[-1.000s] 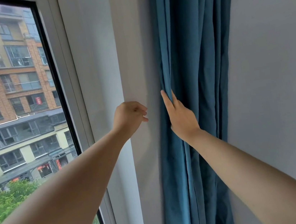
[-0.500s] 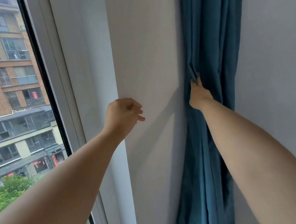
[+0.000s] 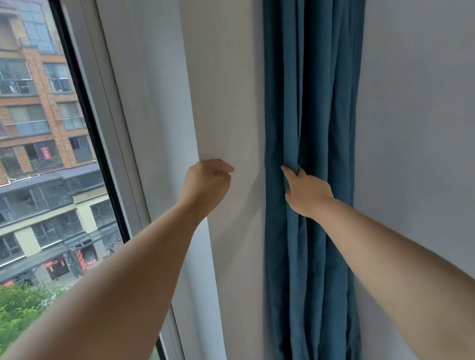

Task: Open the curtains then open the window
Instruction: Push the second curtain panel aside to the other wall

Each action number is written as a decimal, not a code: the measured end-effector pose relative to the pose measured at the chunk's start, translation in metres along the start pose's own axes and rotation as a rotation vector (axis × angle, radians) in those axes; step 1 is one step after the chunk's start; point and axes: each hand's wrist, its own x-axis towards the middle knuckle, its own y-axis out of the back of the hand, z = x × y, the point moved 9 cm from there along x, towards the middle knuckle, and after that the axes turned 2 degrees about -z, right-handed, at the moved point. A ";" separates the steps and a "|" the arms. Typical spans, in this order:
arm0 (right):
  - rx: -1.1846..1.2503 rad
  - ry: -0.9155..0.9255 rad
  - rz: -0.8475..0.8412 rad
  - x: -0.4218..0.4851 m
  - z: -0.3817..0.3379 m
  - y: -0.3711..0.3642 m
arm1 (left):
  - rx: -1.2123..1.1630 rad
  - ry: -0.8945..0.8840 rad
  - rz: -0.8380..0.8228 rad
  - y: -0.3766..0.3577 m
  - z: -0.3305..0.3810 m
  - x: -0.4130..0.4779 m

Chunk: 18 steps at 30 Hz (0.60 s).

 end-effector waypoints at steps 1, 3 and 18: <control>-0.011 0.020 0.049 -0.005 -0.001 0.004 | 0.009 0.004 -0.009 -0.003 -0.003 -0.002; -0.042 0.050 0.151 -0.024 -0.005 0.026 | -0.010 0.012 -0.023 0.002 -0.002 -0.015; -0.146 0.199 0.240 -0.139 -0.131 0.106 | 0.135 -0.058 0.058 0.116 0.002 -0.129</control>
